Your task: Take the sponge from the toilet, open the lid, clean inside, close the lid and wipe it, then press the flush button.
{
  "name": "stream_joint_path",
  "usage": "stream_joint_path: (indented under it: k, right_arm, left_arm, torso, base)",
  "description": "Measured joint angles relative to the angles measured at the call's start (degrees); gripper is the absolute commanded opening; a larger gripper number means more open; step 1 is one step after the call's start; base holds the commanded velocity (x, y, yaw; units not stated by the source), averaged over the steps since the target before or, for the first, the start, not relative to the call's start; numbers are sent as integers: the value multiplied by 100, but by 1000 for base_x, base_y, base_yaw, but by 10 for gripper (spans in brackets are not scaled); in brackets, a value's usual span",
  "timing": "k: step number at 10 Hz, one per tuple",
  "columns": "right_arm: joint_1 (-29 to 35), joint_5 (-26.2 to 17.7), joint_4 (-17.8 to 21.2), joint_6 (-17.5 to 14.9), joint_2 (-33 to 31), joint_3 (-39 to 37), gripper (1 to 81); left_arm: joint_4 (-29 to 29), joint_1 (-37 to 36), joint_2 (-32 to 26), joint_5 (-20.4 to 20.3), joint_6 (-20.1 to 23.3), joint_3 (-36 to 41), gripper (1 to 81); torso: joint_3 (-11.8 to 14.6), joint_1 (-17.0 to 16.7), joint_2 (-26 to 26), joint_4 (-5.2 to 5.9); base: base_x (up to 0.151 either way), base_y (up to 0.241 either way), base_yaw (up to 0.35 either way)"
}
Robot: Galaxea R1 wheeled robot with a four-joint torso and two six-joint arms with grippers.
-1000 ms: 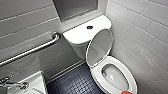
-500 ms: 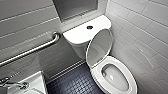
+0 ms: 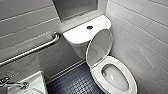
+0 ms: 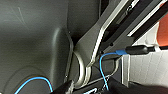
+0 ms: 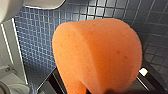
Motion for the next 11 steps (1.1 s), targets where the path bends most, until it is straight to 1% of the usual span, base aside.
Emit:
stream_joint_path:
  k: [2, 3, 5, 6, 8, 10, 11]
  right_arm:
    - [-291, 33, -190, 2, 304, -444, 10]
    - [-422, 130, -236, 5, 469, -636, 10]
    - [-719, 304, -345, 5, 741, -847, 10]
    - [-713, 391, -355, 5, 763, -883, 10]
    - [-730, 425, -355, 7, 830, -1053, 10]
    - [-866, 456, -358, 11, 1034, -1161, 10]
    - [-890, 496, -363, 11, 1089, -1195, 10]
  left_arm:
    - [0, -254, -30, 24, 0, 88, 811]
    - [0, -339, -79, 99, -2, 187, 811]
    - [0, -418, -93, 286, -7, 274, 811]
    - [-2, -536, -96, 311, -22, 289, 811]
    - [-30, -848, -208, 318, -191, 330, 811]
    - [-59, -1159, -455, 382, -497, 536, 811]
    - [-79, -1380, -503, 390, -709, 634, 811]
  torso:
    - [0, -186, 290, 0]
    - [0, -304, 488, 0]
    - [33, -363, 627, 0]
    - [131, -380, 669, 0]
    - [492, -395, 682, -44]
    - [870, -402, 680, -107]
    - [940, -411, 678, -118]
  base:
    - [0, 0, 0]
    - [0, 0, 0]
    - [0, 0, 0]
    - [0, 0, 0]
    - [0, 0, 0]
    - [0, 0, 0]
    - [0, 0, 0]
